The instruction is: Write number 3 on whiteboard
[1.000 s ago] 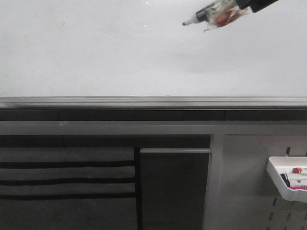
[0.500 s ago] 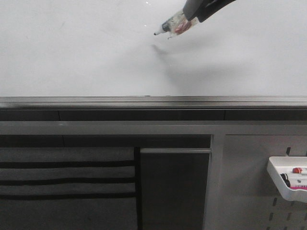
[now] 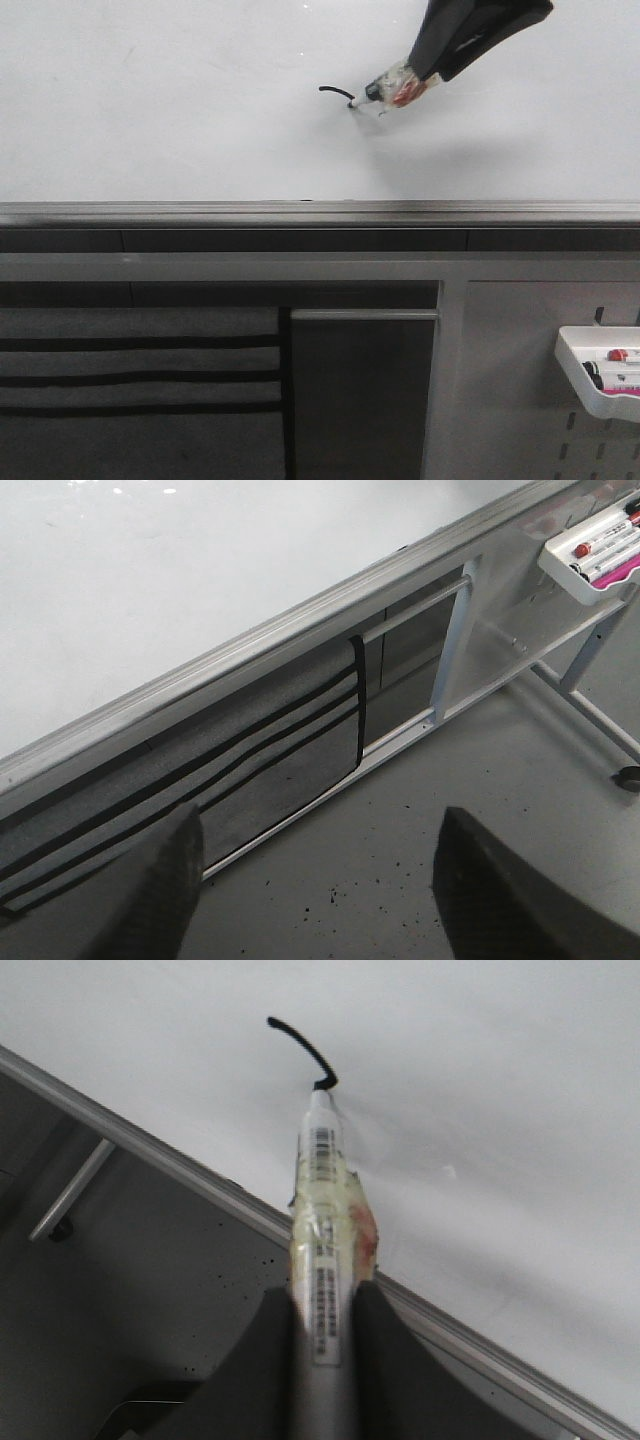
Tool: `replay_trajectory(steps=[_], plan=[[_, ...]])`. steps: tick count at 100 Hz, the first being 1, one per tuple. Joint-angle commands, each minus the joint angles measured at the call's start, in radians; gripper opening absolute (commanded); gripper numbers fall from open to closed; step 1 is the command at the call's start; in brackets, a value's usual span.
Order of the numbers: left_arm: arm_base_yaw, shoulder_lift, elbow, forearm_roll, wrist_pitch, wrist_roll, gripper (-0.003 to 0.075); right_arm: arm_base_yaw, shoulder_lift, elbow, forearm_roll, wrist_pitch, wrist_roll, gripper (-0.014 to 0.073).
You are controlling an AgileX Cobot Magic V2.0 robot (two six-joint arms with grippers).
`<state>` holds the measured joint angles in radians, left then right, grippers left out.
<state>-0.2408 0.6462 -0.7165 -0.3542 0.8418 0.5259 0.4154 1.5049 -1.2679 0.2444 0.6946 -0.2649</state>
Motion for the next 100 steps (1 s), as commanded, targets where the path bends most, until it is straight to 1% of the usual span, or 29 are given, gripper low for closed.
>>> replay_trajectory(steps=[1,8,15,28,34,42,58,62,67,70,74,80,91,100], plan=[[-0.001,-0.001,-0.026,-0.029,-0.063,-0.009,0.0451,0.030,-0.003,-0.018,-0.023,-0.142,0.009,-0.0047],[-0.001,-0.001,-0.026,-0.029,-0.063,-0.009,0.0451,0.032,0.011,-0.038,-0.026,-0.148,0.009,-0.0047],[-0.001,-0.001,-0.026,-0.029,-0.063,-0.009,0.0450,0.009,0.005,-0.045,-0.028,-0.124,0.009,-0.0047],[-0.001,-0.001,-0.026,-0.029,-0.063,-0.009,0.0450,-0.035,-0.035,-0.029,-0.028,0.003,0.009,-0.0047],[-0.001,-0.001,-0.026,-0.029,-0.063,-0.009,0.0451,-0.032,-0.043,-0.002,-0.023,0.018,0.009,-0.0047],[-0.001,-0.001,-0.026,-0.029,-0.063,-0.009,0.0450,0.001,-0.040,0.035,0.020,-0.047,0.009,-0.0047],[-0.001,-0.001,-0.026,-0.029,-0.063,-0.009,0.0450,0.090,0.007,0.035,0.025,-0.236,0.009,-0.0047],[-0.001,-0.001,-0.026,-0.029,-0.063,-0.009,0.0450,0.106,0.010,0.014,0.028,-0.240,0.009,-0.0047],[-0.001,-0.001,-0.026,-0.029,-0.063,-0.009,0.0450,0.118,0.003,-0.019,0.042,-0.183,0.009,-0.0047],[-0.001,-0.001,-0.026,-0.029,-0.063,-0.009,0.0450,0.127,-0.017,-0.037,0.048,-0.138,0.007,-0.0047],[-0.001,-0.001,-0.026,-0.029,-0.063,-0.009,0.0450,0.143,-0.050,-0.038,0.048,-0.090,-0.030,-0.0047],[-0.001,-0.001,-0.026,-0.029,-0.063,-0.009,0.0450,0.182,-0.137,0.000,0.048,-0.075,-0.107,-0.0047],[-0.001,-0.001,-0.026,-0.029,-0.063,-0.009,0.0451,0.238,-0.316,0.119,0.046,-0.151,-0.149,-0.0047],[-0.001,-0.001,-0.026,-0.029,-0.063,-0.009,0.0450,0.260,-0.440,0.219,0.046,-0.216,-0.213,-0.0047]])
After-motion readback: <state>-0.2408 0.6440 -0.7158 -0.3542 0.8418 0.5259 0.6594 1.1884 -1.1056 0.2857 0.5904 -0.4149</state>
